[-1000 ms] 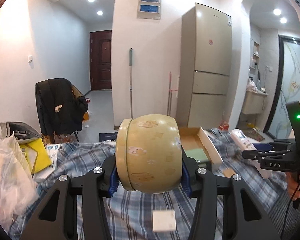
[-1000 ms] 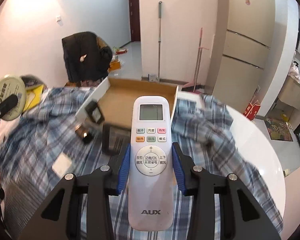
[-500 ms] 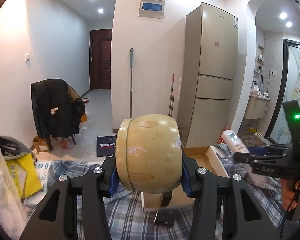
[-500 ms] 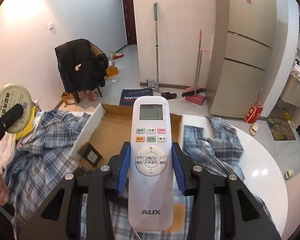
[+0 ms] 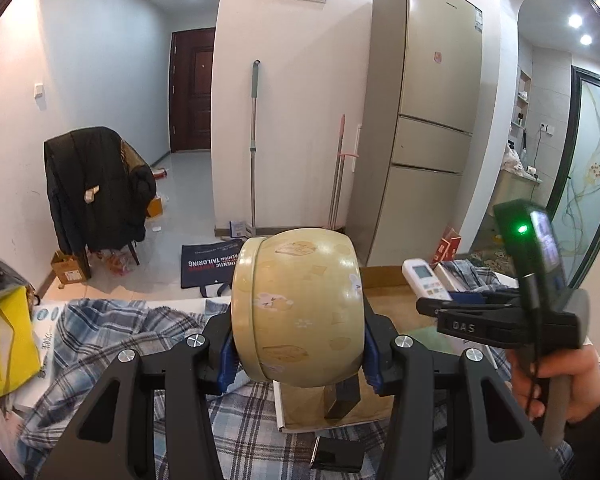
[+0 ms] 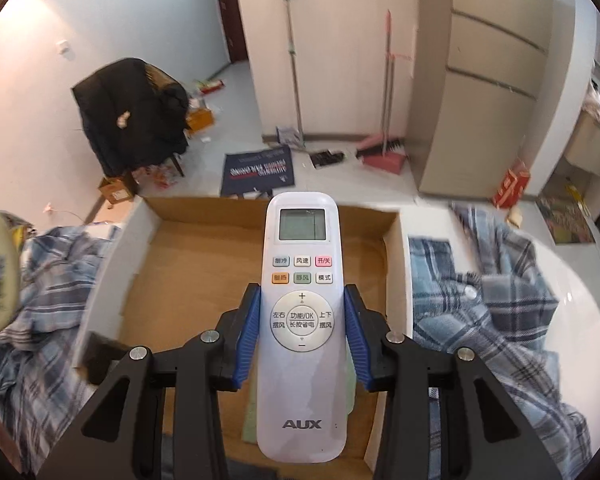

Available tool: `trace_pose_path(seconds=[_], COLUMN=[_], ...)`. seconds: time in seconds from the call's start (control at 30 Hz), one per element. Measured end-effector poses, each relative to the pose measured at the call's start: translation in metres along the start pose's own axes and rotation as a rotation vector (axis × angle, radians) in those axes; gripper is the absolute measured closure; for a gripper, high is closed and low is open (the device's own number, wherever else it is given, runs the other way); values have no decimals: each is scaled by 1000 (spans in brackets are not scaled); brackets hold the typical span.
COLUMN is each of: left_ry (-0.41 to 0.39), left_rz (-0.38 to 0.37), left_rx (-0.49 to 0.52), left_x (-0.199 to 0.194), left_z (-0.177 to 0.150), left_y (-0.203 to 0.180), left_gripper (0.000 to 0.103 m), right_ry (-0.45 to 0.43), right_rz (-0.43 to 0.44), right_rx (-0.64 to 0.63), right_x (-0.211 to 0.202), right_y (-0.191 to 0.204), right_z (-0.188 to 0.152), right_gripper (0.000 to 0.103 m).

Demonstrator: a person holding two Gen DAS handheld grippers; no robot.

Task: Organize rigid objects
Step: 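Lower the remote into the box and open the right tool while the left tool lowers the tape roll in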

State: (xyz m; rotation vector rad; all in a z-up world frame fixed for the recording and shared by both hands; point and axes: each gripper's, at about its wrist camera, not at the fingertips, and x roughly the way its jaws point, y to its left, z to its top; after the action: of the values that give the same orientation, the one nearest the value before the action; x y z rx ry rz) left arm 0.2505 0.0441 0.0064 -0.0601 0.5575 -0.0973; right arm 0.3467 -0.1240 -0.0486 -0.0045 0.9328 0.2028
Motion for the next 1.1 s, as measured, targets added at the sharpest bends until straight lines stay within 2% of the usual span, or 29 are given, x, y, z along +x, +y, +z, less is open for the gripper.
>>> trace_pose_path(seconds=[0.3, 0.4, 0.47, 0.5, 0.53, 0.57, 0.7, 0.87, 0.9, 0.97, 1.1], left_ry=[26, 34, 32, 30, 30, 30, 34, 42, 43, 68, 125], left_rz=[16, 20, 24, 25, 26, 25, 3, -46, -48, -51, -48], left_rx=[25, 44, 57, 59, 61, 59, 69, 83, 79, 53, 11], left_x=[13, 13, 12, 11, 10, 9, 7, 13, 15, 25, 46], left_z=[-7, -6, -4, -2, 0, 1, 4, 6, 6, 6, 7], left_y=[-6, -11, -14, -15, -17, -19, -28, -52, -55, -59, -64], left_gripper=[52, 52, 52, 52, 52, 52, 52, 52, 52, 52, 52], right_ry=[80, 76, 62, 61, 64, 65, 12, -61, -83, -127, -153], right_rz=[5, -1, -7, -2, 8, 3, -3, -11, -8, -26, -35], right_rx=[32, 27, 2, -19, -41, -51, -56, -12, 7, 40, 84], right_x=[25, 27, 26, 26, 26, 25, 1, -39, -45, -52, -48], right_y=[-15, -14, -11, -7, -3, 0, 0, -24, -31, -41, -56], right_z=[-9, -10, -11, -12, -12, -13, -13, -14, -15, -18, -21], right_gripper=[64, 64, 57, 47, 42, 41, 36, 31, 27, 22, 22])
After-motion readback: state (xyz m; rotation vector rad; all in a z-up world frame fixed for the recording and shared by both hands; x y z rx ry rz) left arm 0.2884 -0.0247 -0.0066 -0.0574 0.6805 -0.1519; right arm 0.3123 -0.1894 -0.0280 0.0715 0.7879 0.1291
